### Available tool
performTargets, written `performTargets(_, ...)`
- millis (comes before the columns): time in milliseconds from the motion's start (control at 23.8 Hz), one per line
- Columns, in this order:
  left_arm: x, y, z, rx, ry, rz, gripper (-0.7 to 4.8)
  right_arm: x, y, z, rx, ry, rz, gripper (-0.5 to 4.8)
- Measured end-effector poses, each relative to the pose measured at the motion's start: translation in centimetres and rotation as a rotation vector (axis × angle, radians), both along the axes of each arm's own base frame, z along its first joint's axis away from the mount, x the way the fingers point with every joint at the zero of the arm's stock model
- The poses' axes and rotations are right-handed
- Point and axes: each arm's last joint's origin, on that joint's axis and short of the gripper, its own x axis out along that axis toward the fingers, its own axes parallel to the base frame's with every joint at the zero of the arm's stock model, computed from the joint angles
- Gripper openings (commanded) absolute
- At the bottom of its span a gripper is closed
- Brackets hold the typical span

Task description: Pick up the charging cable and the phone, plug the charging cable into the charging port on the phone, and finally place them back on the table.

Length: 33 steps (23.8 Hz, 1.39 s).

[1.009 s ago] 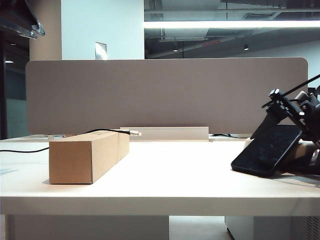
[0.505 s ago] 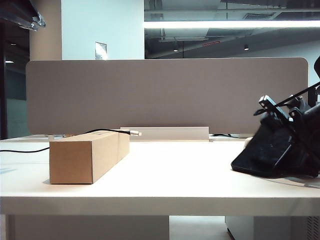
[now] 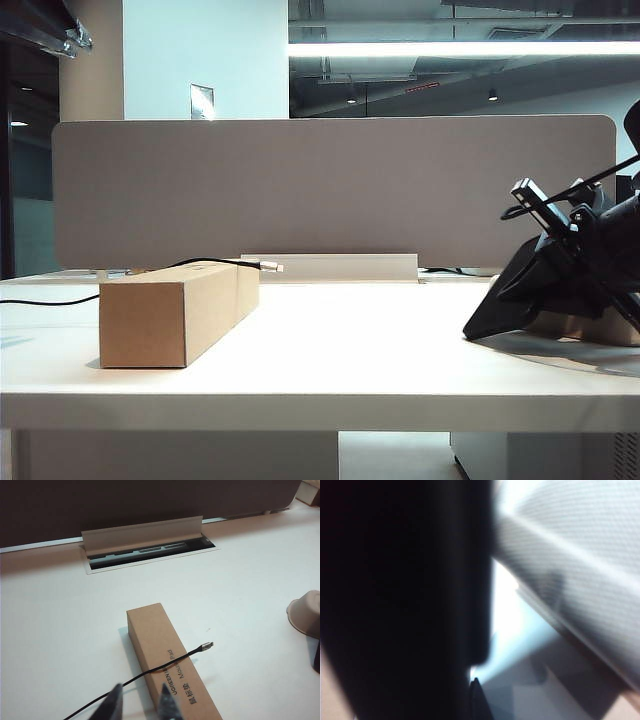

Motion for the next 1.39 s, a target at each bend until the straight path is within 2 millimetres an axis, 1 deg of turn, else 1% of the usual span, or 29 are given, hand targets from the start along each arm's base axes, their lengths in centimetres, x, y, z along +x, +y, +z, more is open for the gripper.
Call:
performTargets(126,0.0,0.0,0.0,-0.002,0.001,-0.005,0.89,0.0,0.0,0.0,0.012,0.003,0.012,-0.05)
performTargets(252,0.0,-0.1,0.1,-0.018,-0.006,-0.053,0.84,-0.1,0.0,0.0,0.038,0.000,0.058,-0.05)
performTargets(336,0.0,-0.6,0.2,-0.024,-0.025,-0.088,0.84,-0.4,0.1,0.3,0.049,0.007,0.090,-0.05)
performTargets(421,0.7,-1.5,0.0,-0.025,-0.033,-0.127,0.84,-0.9,0.2,0.8,0.050,0.009,0.116,-0.05)
performTargets(547,3.0,-3.8,-1.2,-0.011,0.032,-0.186,0.84,-1.4,0.2,3.8,0.048,-0.117,0.171,-0.05)
performTargets(589,3.9,-4.8,-1.3,-0.003,0.046,-0.207,0.84,-1.6,0.3,4.8,0.049,-0.161,0.184,-0.05)
performTargets(631,4.4,-5.4,-1.4,0.002,0.056,-0.216,0.84,-1.8,0.3,5.4,0.053,-0.181,0.196,-0.05)
performTargets(715,5.4,-6.3,-1.5,0.013,0.070,-0.229,0.84,-2.2,0.3,6.4,0.059,-0.220,0.217,-0.05)
performTargets(799,6.8,-7.0,-1.3,0.043,0.069,-0.249,0.84,-2.5,0.3,7.4,0.062,-0.259,0.233,-0.05)
performTargets(883,8.9,-7.9,-1.4,0.087,0.089,-0.266,0.84,-3.5,0.3,9.2,0.036,-0.339,0.266,-0.05)
performTargets(1009,10.8,-8.6,-1.7,0.131,0.131,-0.282,0.84,-4.2,0.2,10.2,-0.004,-0.385,0.284,-0.05)
performTargets(1220,13.4,-9.4,-2.2,0.233,0.208,-0.330,0.84,-5.2,0.1,10.9,-0.033,-0.380,0.295,-0.05)
performTargets(1388,15.0,-9.9,-2.7,0.289,0.256,-0.363,0.85,-5.7,0.1,11.3,-0.049,-0.389,0.303,-0.05)
